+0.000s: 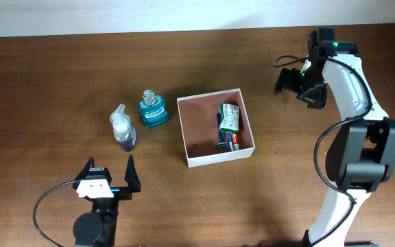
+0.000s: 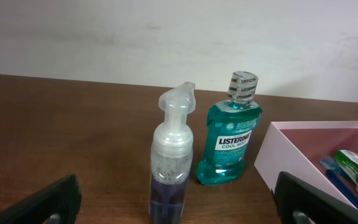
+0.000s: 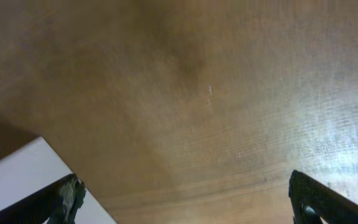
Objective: Pack container
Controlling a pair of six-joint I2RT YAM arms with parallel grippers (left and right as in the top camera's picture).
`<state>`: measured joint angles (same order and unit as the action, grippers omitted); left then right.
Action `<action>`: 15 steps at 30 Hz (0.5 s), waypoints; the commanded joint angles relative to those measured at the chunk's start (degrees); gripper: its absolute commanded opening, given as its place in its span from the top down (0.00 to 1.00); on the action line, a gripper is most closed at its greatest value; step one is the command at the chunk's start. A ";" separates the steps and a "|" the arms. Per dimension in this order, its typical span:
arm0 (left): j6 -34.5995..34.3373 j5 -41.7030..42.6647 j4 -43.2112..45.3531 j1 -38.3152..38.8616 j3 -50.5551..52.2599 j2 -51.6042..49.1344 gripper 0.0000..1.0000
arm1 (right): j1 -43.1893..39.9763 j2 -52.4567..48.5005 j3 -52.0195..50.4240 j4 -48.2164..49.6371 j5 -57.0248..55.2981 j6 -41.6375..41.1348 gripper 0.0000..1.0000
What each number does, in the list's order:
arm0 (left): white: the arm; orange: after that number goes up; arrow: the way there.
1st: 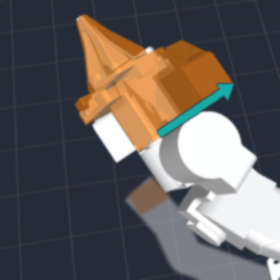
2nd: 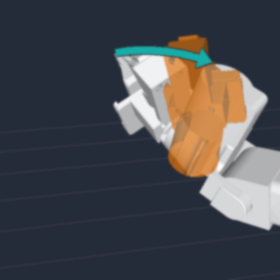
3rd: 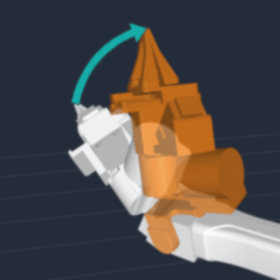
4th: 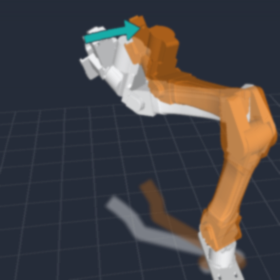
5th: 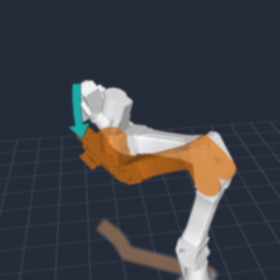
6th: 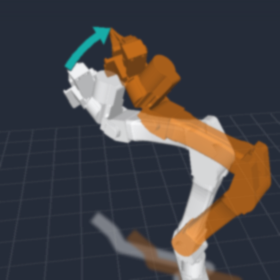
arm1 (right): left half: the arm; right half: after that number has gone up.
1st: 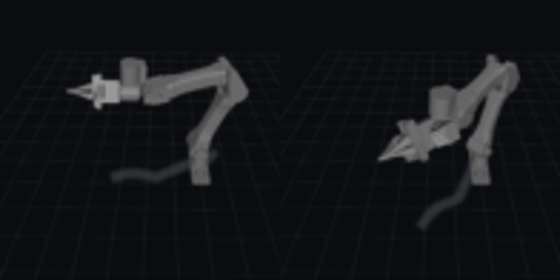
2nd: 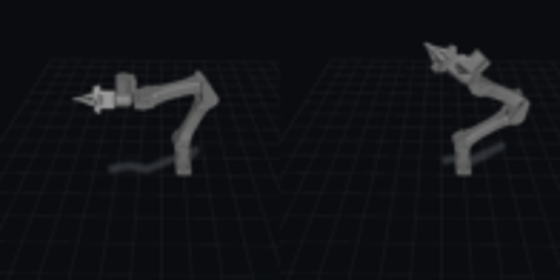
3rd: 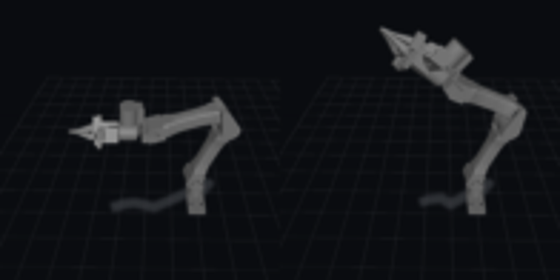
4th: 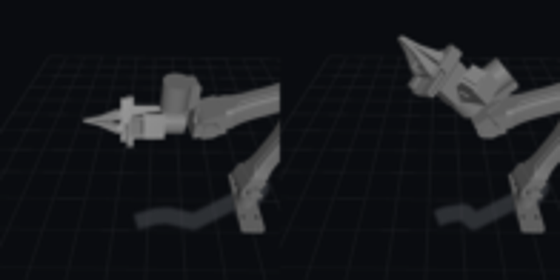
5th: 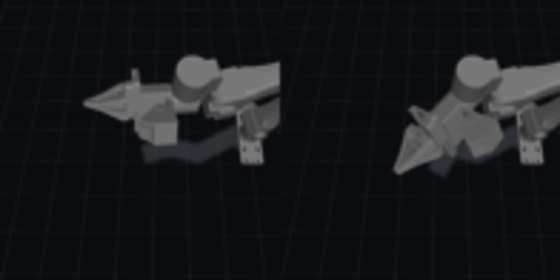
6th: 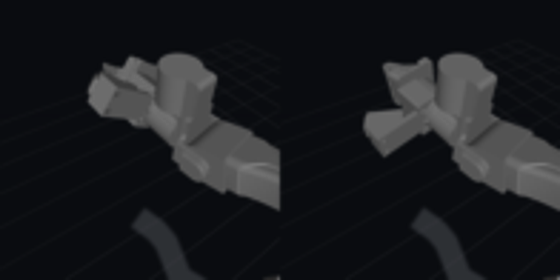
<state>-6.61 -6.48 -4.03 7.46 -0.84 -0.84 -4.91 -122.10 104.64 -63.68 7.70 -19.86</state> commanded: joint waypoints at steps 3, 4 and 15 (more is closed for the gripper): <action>0.92 -0.85 0.09 -0.28 0.33 0.50 0.01 | -0.09 -0.11 -0.39 2.47 -0.90 0.11 0.02; 0.92 -0.85 0.11 -0.28 0.33 0.50 0.01 | -0.09 -0.11 -0.39 2.49 -0.90 0.11 0.02; 1.99 -9.22 0.83 -0.28 0.33 0.50 0.01 | -0.11 -0.11 -0.39 2.49 -0.90 0.11 0.02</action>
<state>-5.78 -12.08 -3.55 7.46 -0.84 -0.84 -4.91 -122.10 104.64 -61.23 7.70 -19.64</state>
